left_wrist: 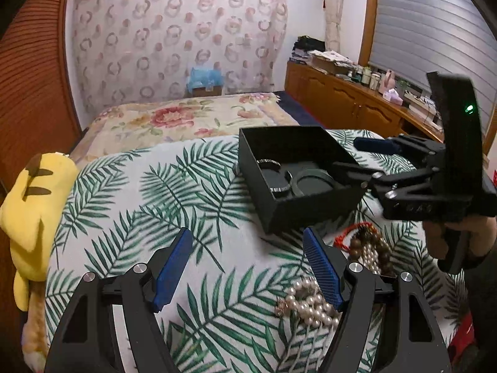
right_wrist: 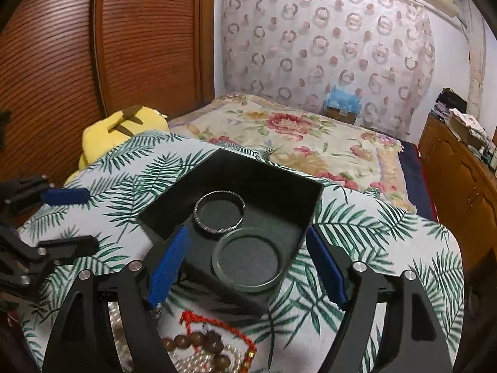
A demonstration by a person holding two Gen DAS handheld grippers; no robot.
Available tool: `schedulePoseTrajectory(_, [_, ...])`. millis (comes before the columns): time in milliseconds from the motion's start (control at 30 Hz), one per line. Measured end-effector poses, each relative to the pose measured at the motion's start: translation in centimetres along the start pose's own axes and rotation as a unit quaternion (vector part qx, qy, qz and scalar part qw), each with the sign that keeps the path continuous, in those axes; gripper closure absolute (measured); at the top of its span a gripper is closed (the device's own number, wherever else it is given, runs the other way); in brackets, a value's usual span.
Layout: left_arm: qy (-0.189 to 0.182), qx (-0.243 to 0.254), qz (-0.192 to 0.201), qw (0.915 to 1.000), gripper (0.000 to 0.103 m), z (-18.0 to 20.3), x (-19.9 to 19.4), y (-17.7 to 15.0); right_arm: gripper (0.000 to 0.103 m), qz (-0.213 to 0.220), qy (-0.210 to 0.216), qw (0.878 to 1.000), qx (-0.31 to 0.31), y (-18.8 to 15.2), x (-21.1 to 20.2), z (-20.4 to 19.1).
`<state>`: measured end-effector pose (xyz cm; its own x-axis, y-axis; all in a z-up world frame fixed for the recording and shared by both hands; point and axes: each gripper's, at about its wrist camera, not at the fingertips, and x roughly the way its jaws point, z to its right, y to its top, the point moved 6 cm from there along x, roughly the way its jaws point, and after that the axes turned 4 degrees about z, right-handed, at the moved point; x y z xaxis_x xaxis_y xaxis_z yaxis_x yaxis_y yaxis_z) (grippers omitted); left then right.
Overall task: Organize jewelry
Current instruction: 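Grasp the brown wooden bead bracelet with the right tool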
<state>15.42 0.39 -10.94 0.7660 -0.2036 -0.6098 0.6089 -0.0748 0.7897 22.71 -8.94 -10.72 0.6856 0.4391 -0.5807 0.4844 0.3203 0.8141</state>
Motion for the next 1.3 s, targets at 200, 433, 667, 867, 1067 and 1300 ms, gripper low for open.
schedulePoseTrajectory(200, [-0.008, -0.006, -0.01, 0.9999, 0.033, 0.2, -0.5, -1.6, 0.023, 0.001, 0.005, 1.0, 0.022, -2.5, -3.0, 0.2])
schedulePoseTrajectory(433, [-0.009, -0.009, -0.029, 0.9995, 0.033, 0.2, -0.2, -3.4, 0.05, -0.035, 0.015, 0.999, 0.03, -6.6, -4.3, 0.8])
schedulePoseTrajectory(667, [-0.009, -0.012, -0.038, 0.9992, 0.033, 0.4, 0.0, -4.1, 0.073, -0.055, 0.043, 0.997, 0.029, -8.5, -4.3, -0.5])
schedulePoseTrajectory(867, [-0.01, -0.009, -0.041, 0.9991, 0.033, 0.8, -0.1, -4.5, 0.077, -0.064, 0.049, 0.997, 0.018, -8.5, -3.1, -1.6])
schedulePoseTrajectory(1067, [-0.017, -0.008, -0.047, 0.9987, 0.033, 1.0, 0.1, -4.7, 0.088, -0.074, 0.046, 0.996, 0.002, -8.3, -2.2, -2.0])
schedulePoseTrajectory(1300, [-0.033, -0.007, -0.049, 0.9982, 0.034, 1.5, 0.1, -4.9, 0.088, -0.045, 0.043, 0.998, 0.013, -7.4, -4.4, -1.6])
